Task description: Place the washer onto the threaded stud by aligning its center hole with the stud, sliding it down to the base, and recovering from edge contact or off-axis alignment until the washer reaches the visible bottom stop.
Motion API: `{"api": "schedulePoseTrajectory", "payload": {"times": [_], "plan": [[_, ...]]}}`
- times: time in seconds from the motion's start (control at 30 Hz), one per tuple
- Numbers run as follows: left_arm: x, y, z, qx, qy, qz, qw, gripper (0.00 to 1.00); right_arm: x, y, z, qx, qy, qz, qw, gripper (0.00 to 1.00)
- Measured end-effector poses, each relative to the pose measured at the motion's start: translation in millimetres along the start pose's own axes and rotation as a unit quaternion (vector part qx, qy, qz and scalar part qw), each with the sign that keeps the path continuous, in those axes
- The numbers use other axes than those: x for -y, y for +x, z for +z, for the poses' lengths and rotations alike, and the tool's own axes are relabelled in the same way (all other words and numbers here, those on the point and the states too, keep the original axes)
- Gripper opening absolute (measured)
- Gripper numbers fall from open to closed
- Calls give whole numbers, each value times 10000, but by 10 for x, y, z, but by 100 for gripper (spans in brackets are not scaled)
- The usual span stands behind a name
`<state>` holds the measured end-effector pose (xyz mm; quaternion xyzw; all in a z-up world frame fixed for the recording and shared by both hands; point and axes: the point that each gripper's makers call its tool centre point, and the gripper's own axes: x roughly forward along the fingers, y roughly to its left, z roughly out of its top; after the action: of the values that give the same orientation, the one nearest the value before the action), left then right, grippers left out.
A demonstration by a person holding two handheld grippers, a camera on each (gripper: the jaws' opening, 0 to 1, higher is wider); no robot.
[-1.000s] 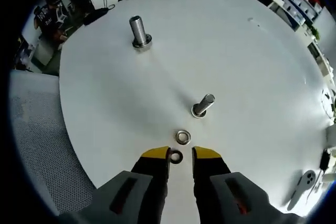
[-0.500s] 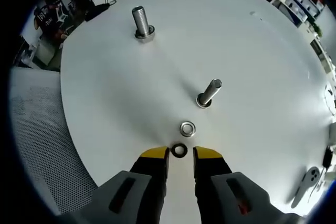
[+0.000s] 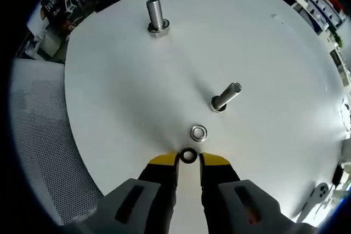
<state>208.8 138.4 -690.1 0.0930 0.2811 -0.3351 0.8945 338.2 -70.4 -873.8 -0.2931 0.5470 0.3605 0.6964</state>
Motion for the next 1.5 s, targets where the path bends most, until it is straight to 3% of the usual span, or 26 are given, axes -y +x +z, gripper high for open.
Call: {"api": "schedulePoseTrajectory", "payload": {"times": [0.27, 0.53, 0.73, 0.83, 0.93, 1.13, 1.23, 1.33, 1.5], "plan": [[-2, 1, 0, -1, -3, 7, 10000, 23, -2, 20, -17, -223, -290, -15, 9993, 15], [-7, 2, -4, -7, 5, 15, 10000, 23, 0, 17, -37, -400, -154, -12, 9991, 14], [-15, 0, -10, -17, -2, 39, 10000, 23, 22, 9, -39, -69, 172, 15, 9998, 13], [-7, 0, -9, -22, 18, 36, 10000, 23, 30, 14, -27, 156, 601, 102, 9980, 12], [-5, 1, -12, -23, 20, 35, 10000, 23, 18, 13, -26, 129, 485, 96, 9987, 12], [-3, 0, -16, -39, 54, 44, 10000, 23, -14, 18, -2, -112, -254, -272, 9992, 13], [-9, -1, -16, -38, 55, 54, 10000, 23, 1, 14, -9, -42, -77, -244, 9997, 13], [-11, -1, -19, -48, 63, 63, 9999, 23, -31, -21, -20, 134, 421, -156, 9989, 12], [-19, -3, -12, -36, 53, 79, 9999, 23, -71, -99, -65, 125, 354, -223, 9990, 12]]}}
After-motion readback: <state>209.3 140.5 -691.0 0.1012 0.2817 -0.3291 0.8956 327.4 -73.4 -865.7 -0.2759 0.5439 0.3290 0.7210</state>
